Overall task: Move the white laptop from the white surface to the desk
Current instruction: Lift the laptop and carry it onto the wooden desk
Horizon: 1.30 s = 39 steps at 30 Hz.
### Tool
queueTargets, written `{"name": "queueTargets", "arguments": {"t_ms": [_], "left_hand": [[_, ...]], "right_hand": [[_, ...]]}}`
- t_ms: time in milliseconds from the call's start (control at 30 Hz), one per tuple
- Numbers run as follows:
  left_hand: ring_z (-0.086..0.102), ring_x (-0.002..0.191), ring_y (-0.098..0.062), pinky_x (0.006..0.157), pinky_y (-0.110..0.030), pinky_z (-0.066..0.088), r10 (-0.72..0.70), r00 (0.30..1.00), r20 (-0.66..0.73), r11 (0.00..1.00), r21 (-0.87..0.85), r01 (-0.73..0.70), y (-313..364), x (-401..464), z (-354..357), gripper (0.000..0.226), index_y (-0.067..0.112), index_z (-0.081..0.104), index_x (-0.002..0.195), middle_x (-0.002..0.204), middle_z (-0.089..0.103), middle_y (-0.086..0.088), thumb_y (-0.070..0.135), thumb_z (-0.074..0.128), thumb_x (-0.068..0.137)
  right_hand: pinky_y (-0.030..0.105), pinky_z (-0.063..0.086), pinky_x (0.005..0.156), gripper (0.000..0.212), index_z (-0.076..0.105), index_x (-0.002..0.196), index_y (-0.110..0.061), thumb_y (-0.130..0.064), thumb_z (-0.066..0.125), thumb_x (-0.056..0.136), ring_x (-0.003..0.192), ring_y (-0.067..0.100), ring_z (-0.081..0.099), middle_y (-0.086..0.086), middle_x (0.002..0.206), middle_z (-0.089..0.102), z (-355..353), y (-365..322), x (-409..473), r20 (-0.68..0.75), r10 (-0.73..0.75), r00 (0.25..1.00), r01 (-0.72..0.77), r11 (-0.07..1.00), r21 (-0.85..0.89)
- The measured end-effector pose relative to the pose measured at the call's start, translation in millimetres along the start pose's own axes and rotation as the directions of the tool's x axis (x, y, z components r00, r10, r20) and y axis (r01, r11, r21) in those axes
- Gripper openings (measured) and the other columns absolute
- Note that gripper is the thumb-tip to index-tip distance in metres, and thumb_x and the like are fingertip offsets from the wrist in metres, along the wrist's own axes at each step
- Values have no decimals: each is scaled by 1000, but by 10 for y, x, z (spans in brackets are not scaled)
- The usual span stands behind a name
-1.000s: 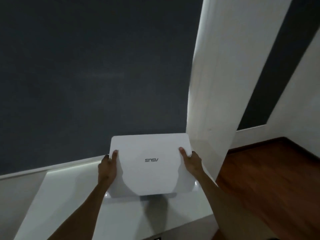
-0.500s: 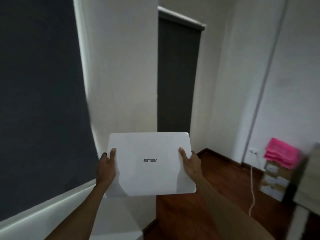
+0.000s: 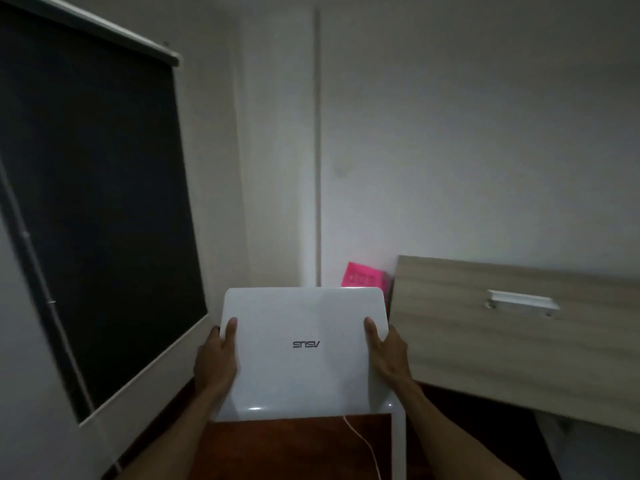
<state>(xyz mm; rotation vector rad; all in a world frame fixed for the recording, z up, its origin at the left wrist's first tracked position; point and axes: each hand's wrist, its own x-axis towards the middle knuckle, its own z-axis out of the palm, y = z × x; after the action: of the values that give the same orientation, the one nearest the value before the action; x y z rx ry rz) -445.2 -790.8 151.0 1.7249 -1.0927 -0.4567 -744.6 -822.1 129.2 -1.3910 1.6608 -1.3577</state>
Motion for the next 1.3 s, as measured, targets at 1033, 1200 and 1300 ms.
{"name": "queueTargets", "arguments": {"t_ms": [1033,1200,1300], "left_hand": [[66,92,-31,91,-47,51,-68,895,442,992,122,16,628,1544,6215,71,15,65,103,98,70,-11,71,25,89],[62,81,-27,89,-43,49,-157,891,426,967,251,50,489,1799,6836,72,8,63,90,91,68,-11,70,27,89],[66,83,-35,85,-44,51,-153,891,428,938,347,-5,319,1981,7208,70,8,66,96,89,70,-17,65,26,92]], "right_hand": [[27,39,57,65,66,80,-9,-64,33,93,63,13,56,4,73,64,-1865,3108,4192,-253,472,844,-535,772,-344],[31,43,66,71,67,80,-9,-69,29,90,68,20,61,5,74,65,-1760,3664,4685,-220,539,813,-581,727,-367],[32,44,71,70,67,82,-10,-70,31,89,74,24,62,6,78,66,-1693,3924,4968,-203,581,788,-611,698,-373]]}}
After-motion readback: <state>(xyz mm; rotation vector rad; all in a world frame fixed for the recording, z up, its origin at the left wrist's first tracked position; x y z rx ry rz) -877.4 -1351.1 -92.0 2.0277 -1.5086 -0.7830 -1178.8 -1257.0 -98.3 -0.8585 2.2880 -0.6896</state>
